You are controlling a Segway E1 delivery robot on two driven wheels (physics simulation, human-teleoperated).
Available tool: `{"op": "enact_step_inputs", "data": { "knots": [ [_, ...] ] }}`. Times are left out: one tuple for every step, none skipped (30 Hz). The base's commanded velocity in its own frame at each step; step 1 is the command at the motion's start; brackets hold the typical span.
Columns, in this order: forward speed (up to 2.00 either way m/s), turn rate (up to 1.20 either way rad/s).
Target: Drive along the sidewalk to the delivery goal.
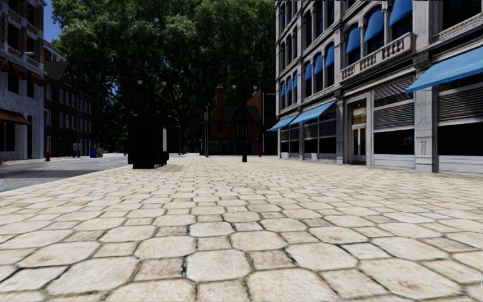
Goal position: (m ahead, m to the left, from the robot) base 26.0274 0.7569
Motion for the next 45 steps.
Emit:
{"op": "enact_step_inputs", "data": {
  "knots": [
    [2.0,0.56],
    [2.0,0.56],
    [2.0,0.56],
    [2.0,0.56],
    [2.0,0.56],
    [2.0,0.56],
    [2.0,0.55],
    [2.0,0.47],
    [2.0,0.0],
    [2.0,0.0],
    [2.0,0.0],
    [2.0,0.0],
    [2.0,0.0],
    [2.0,0.0],
    [2.0,0.0],
    [2.0,0.0],
    [2.0,0.0],
    [2.0,0.0],
    [2.0,0.0],
    [2.0,0.0],
    [2.0,0.0],
    [2.0,0.0],
    [2.0,0.0],
    [2.0,0.0],
    [2.0,0.0],
    [2.0,0.0],
    [2.0,0.0],
    [2.0,0.0],
    [2.0,0.0],
    [2.0,0.0],
    [2.0,0.0],
    [2.0,0.0],
    [2.0,0.0],
    [2.0,0.0],
    [2.0,0.0],
    [2.0,0.0],
    [2.0,0.0],
    [2.0,0.0],
    [2.0,0.0],
    [2.0,0.0],
    [2.0,0.0],
    [2.0,0.0],
    [2.0,0.0],
    [2.0,0.0],
    [2.0,0.0]
  ]
}}
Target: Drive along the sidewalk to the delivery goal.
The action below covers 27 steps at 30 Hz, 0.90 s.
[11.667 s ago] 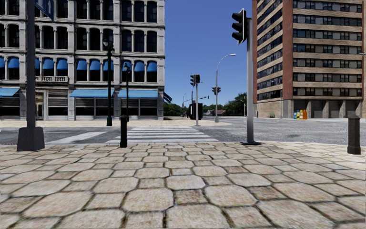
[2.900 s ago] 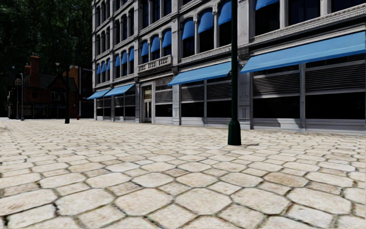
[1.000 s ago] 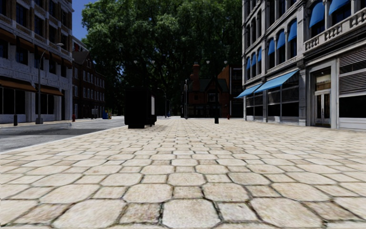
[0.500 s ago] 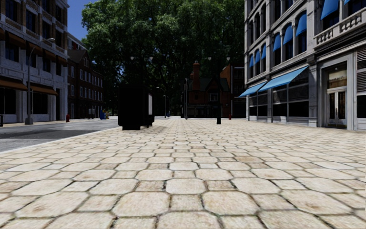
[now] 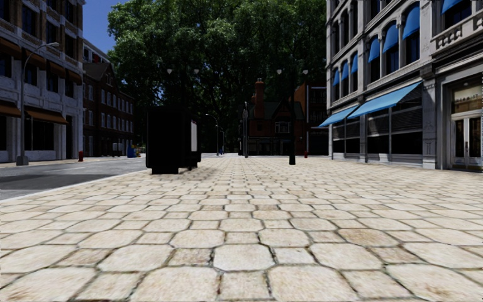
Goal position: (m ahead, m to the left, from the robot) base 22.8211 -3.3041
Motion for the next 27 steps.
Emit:
{"op": "enact_step_inputs", "data": {
  "knots": [
    [2.0,0.0],
    [2.0,0.0],
    [2.0,0.0],
    [2.0,0.0],
    [2.0,0.0],
    [2.0,0.0],
    [2.0,0.0],
    [2.0,0.0],
    [2.0,0.0],
    [2.0,0.0],
    [2.0,0.0],
    [2.0,0.0],
    [2.0,0.0],
    [2.0,0.0],
    [2.0,0.0],
    [2.0,0.0],
    [2.0,0.0],
    [2.0,0.0],
    [2.0,0.0],
    [2.0,0.0],
    [2.0,0.0],
    [2.0,0.0],
    [2.0,0.0],
    [2.0,0.0],
    [2.0,0.0],
    [2.0,0.0],
    [2.0,0.0]
  ]
}}
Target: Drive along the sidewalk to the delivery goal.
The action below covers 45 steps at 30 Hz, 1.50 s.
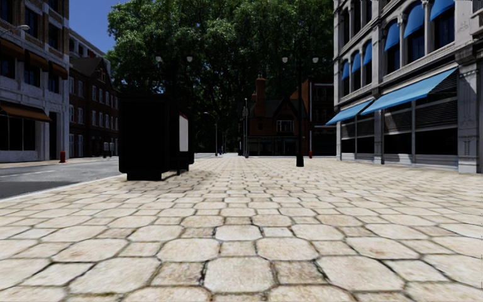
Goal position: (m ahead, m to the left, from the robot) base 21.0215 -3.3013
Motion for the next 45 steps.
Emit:
{"op": "enact_step_inputs", "data": {
  "knots": [
    [2.0,0.0],
    [2.0,0.0],
    [2.0,0.0],
    [2.0,0.0],
    [2.0,0.0],
    [2.0,0.0],
    [2.0,0.0],
    [2.0,0.0],
    [2.0,0.0],
    [2.0,0.0],
    [2.0,0.0],
    [2.0,0.0],
    [2.0,0.0],
    [2.0,0.0],
    [2.0,0.0],
    [2.0,0.0],
    [2.0,0.0],
    [2.0,0.0],
    [2.0,0.0],
    [2.0,0.0],
    [2.0,0.0],
    [2.0,0.0],
    [2.0,0.0],
    [2.0,0.0],
    [2.0,0.0],
    [2.0,0.0],
    [2.0,0.0],
    [2.0,0.0],
    [2.0,0.0],
    [2.0,0.0],
    [2.0,0.0],
    [2.0,0.0],
    [2.0,0.0],
    [2.0,0.0],
    [2.0,0.0],
    [2.0,0.0],
    [2.0,0.0],
    [2.0,0.0],
    [2.0,0.0],
    [2.0,0.0],
    [2.0,0.0],
    [2.0,0.0],
    [2.0,0.0],
    [2.0,0.0],
    [2.0,0.0]
  ]
}}
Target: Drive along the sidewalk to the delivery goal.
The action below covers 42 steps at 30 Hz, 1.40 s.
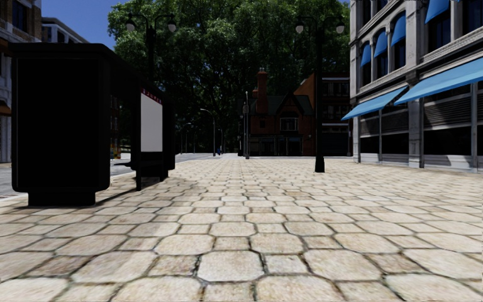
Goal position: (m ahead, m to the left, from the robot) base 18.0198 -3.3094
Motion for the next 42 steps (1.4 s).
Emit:
{"op": "enact_step_inputs", "data": {
  "knots": [
    [2.0,0.0],
    [2.0,0.0],
    [2.0,0.0],
    [2.0,0.0],
    [2.0,0.0],
    [2.0,0.0],
    [2.0,0.0],
    [2.0,0.0],
    [2.0,0.0],
    [2.0,0.0],
    [2.0,0.0],
    [2.0,0.0],
    [2.0,0.0],
    [2.0,0.0],
    [2.0,0.0],
    [2.0,0.0],
    [2.0,0.0],
    [2.0,0.0],
    [2.0,0.0],
    [2.0,0.0],
    [2.0,0.0],
    [2.0,0.0],
    [2.0,0.0],
    [2.0,0.0],
    [2.0,0.0],
    [2.0,0.0],
    [2.0,0.0],
    [2.0,0.0],
    [2.0,0.0],
    [2.0,0.0],
    [2.0,0.0],
    [2.0,0.0],
    [2.0,0.0],
    [2.0,0.0],
    [2.0,0.0],
    [2.0,0.0],
    [2.0,0.0],
    [2.0,0.0],
    [2.0,0.0],
    [2.0,0.0],
    [2.0,0.0],
    [2.0,0.0]
  ]
}}
